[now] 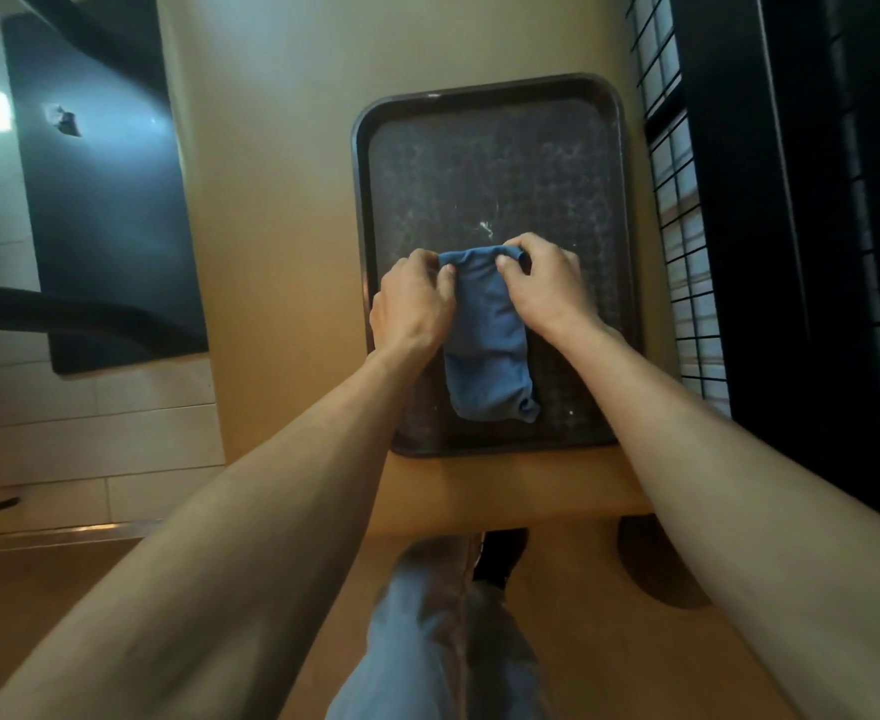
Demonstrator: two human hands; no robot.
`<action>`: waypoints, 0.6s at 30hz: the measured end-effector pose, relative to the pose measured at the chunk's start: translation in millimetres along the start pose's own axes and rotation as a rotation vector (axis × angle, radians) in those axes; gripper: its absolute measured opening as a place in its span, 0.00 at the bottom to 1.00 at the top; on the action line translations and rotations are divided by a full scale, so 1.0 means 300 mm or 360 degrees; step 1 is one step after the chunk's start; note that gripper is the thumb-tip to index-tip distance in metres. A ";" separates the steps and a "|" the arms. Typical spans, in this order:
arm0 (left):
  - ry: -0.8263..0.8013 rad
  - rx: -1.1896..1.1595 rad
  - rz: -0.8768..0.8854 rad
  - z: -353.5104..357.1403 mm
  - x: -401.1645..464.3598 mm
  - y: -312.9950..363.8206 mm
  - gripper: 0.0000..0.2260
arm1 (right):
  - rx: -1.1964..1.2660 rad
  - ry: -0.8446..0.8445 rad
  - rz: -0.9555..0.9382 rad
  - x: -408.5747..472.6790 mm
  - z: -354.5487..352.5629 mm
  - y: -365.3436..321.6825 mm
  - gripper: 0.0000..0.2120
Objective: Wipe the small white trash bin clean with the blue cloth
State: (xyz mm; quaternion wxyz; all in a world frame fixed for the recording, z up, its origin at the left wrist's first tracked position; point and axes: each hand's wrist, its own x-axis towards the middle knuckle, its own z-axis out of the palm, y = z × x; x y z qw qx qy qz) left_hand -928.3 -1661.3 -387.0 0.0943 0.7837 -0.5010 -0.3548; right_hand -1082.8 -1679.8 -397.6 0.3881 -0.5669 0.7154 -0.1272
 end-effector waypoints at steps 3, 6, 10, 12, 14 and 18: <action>-0.0087 -0.0012 -0.0053 -0.009 -0.006 -0.007 0.15 | -0.0118 -0.0039 0.0054 -0.007 -0.003 -0.007 0.15; -0.0195 -0.0050 -0.0050 -0.023 -0.054 -0.019 0.17 | -0.0192 -0.0090 0.0106 -0.049 -0.008 -0.012 0.24; -0.0261 -0.0010 0.0009 -0.044 -0.147 -0.050 0.19 | -0.0181 -0.0133 0.0143 -0.144 -0.029 -0.012 0.34; -0.0260 0.0019 0.0007 -0.059 -0.204 -0.064 0.20 | -0.0183 -0.0133 0.0125 -0.195 -0.043 -0.012 0.35; -0.0250 0.0055 0.0013 -0.074 -0.276 -0.075 0.21 | -0.0174 -0.0141 0.0115 -0.255 -0.061 -0.020 0.35; -0.0167 0.0025 0.0050 -0.098 -0.417 -0.093 0.23 | -0.0207 -0.0164 0.0050 -0.380 -0.092 -0.028 0.32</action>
